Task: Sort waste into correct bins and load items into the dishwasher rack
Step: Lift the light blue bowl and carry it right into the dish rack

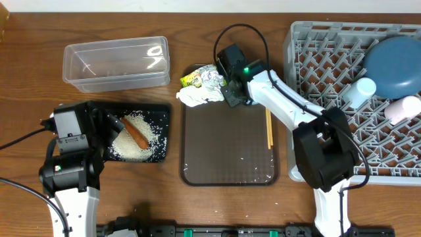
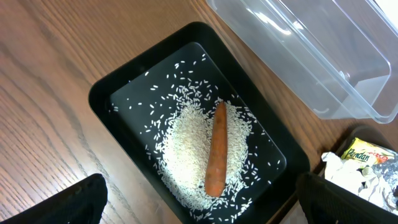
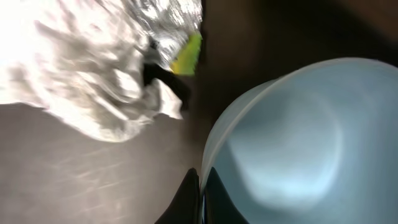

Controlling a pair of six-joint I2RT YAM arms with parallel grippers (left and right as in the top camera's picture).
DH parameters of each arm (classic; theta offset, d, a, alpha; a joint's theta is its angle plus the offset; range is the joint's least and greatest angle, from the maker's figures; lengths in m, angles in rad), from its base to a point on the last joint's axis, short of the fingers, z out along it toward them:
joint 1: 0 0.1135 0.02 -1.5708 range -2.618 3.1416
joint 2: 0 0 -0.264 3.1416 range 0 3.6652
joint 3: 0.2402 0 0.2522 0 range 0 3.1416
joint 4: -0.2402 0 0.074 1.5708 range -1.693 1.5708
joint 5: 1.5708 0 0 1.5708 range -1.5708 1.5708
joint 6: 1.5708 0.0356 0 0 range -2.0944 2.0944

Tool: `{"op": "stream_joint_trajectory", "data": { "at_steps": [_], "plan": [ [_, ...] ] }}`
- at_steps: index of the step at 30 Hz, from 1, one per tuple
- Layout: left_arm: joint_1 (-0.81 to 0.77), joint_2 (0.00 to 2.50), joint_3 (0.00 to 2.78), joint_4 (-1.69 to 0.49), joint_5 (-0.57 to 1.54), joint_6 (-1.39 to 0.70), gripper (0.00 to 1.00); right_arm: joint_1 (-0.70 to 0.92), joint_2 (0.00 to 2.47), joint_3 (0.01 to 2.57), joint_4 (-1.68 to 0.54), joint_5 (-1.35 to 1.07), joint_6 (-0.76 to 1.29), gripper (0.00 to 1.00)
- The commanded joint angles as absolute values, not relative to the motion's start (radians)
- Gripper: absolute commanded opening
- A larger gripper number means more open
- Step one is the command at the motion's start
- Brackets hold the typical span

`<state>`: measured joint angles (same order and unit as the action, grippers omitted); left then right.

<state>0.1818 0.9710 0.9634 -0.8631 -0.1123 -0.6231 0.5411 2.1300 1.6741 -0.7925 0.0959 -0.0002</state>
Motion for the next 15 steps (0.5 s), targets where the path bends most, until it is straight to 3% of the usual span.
{"op": "stream_joint_trajectory", "data": {
  "at_steps": [1,8,15],
  "plan": [
    [0.185,0.973,0.964,-0.863,-0.132,-0.61,0.99,0.538,2.004,1.73,-0.817,0.039,0.045,0.01],
    [0.185,0.973,0.964,-0.863,-0.132,-0.61,0.99,0.485,1.748,1.732,-0.948,-0.017,0.107,0.01],
    [0.185,0.973,0.964,-0.863,-0.132,-0.61,0.99,0.267,1.603,1.692,-1.113,-0.227,0.142,0.01]
  ]
}}
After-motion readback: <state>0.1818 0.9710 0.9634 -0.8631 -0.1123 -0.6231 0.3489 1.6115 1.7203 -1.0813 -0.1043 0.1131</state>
